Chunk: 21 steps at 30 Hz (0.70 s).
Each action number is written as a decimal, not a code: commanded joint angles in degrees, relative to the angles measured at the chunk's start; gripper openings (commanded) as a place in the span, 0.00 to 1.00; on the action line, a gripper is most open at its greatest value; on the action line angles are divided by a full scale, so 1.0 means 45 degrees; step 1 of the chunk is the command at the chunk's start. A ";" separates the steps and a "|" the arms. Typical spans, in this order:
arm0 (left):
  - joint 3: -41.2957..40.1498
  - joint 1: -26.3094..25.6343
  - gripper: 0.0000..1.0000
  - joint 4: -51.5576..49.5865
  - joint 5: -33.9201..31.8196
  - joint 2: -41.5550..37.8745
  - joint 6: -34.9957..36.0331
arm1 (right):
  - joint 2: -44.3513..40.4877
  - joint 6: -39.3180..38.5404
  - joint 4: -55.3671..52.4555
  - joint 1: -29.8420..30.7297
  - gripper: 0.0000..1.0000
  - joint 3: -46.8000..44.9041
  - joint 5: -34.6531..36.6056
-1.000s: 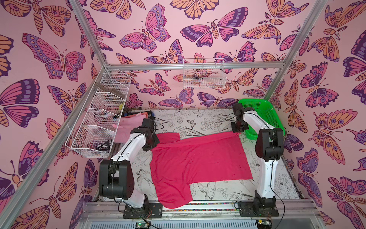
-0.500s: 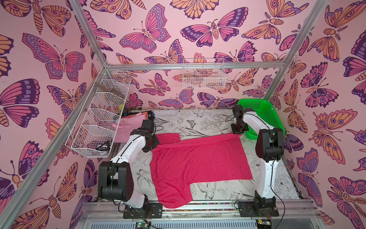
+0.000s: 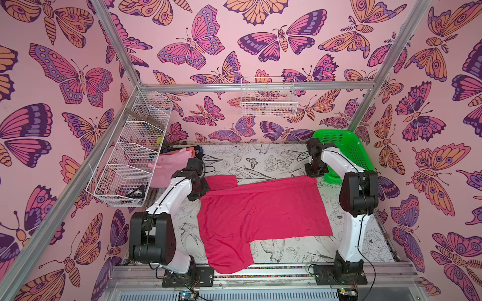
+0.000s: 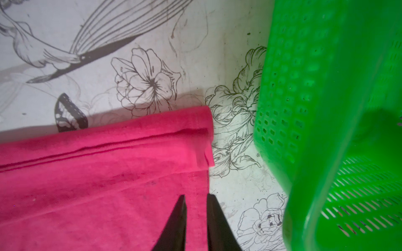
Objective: Fold and stack t-shirts
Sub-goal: Fold the T-shirt.
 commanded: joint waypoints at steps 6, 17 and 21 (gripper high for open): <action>-0.0212 -0.0013 0.00 -0.0045 -0.0268 -0.0304 -0.0071 | -0.0548 0.0155 -0.0138 0.0181 0.27 -0.0270 0.0012; -0.0371 -0.0020 0.00 -0.0044 -0.0372 -0.0353 -0.0049 | -0.0024 0.0187 -0.0410 0.0303 0.27 0.0434 0.0210; -0.0370 -0.0003 0.00 -0.0045 -0.0444 -0.0305 0.0011 | 0.0082 0.0324 -0.0519 0.0303 0.29 0.0521 0.0572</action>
